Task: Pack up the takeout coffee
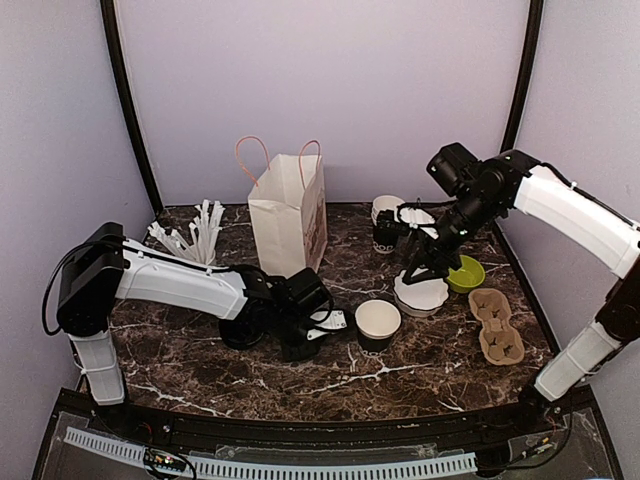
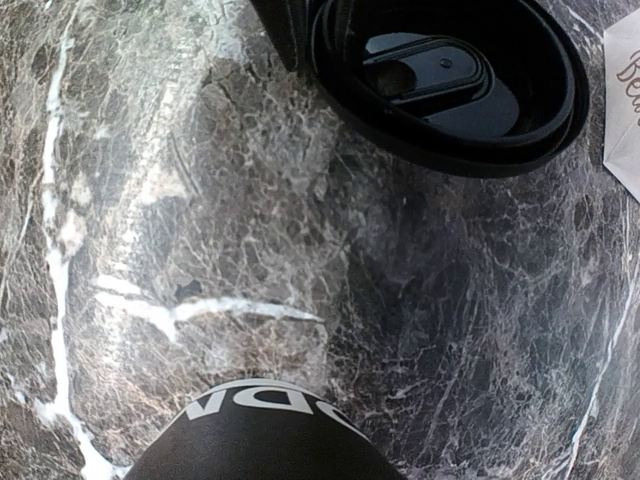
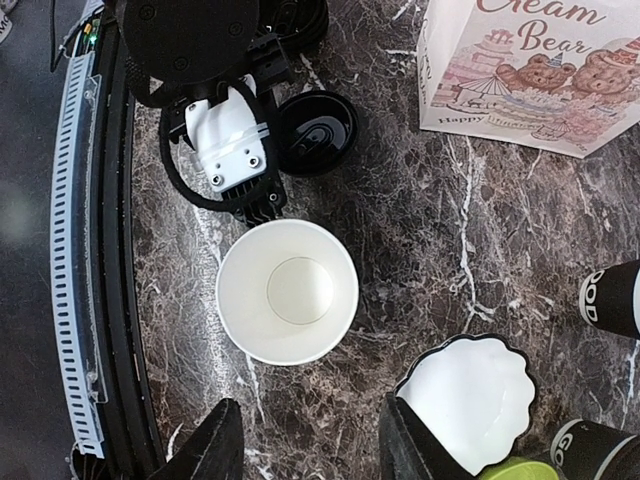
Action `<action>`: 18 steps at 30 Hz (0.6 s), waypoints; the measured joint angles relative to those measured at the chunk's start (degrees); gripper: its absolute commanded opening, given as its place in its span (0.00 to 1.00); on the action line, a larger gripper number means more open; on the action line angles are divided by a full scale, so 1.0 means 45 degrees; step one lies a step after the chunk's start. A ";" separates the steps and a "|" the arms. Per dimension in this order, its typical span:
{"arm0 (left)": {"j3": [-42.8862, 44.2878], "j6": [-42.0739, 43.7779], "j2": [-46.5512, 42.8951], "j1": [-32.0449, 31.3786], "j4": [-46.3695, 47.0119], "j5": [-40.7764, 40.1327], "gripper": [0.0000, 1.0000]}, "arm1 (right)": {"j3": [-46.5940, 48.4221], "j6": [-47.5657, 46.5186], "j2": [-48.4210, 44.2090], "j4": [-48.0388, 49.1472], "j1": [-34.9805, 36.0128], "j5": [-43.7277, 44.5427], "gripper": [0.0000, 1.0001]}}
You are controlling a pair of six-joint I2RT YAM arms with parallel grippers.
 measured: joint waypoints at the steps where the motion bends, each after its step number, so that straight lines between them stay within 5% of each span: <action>1: -0.0005 0.0000 -0.0005 0.0000 0.0000 -0.0019 0.10 | 0.0000 0.0019 0.0024 0.0000 -0.0005 -0.0024 0.46; 8: 0.0000 -0.0175 -0.1098 -0.0034 -0.0432 -0.0151 0.10 | 0.0321 0.0204 0.0287 0.0049 -0.0097 -0.0141 0.48; 15: 0.1132 -0.1200 -0.4002 0.0126 0.0097 0.1005 0.10 | 0.1433 0.2312 0.0350 0.2249 -0.1292 -0.0389 0.84; 18: 0.1219 -0.1787 -0.5192 0.0403 0.1370 0.1734 0.11 | 0.1438 0.3978 0.0335 0.4031 -0.2011 -0.0913 0.91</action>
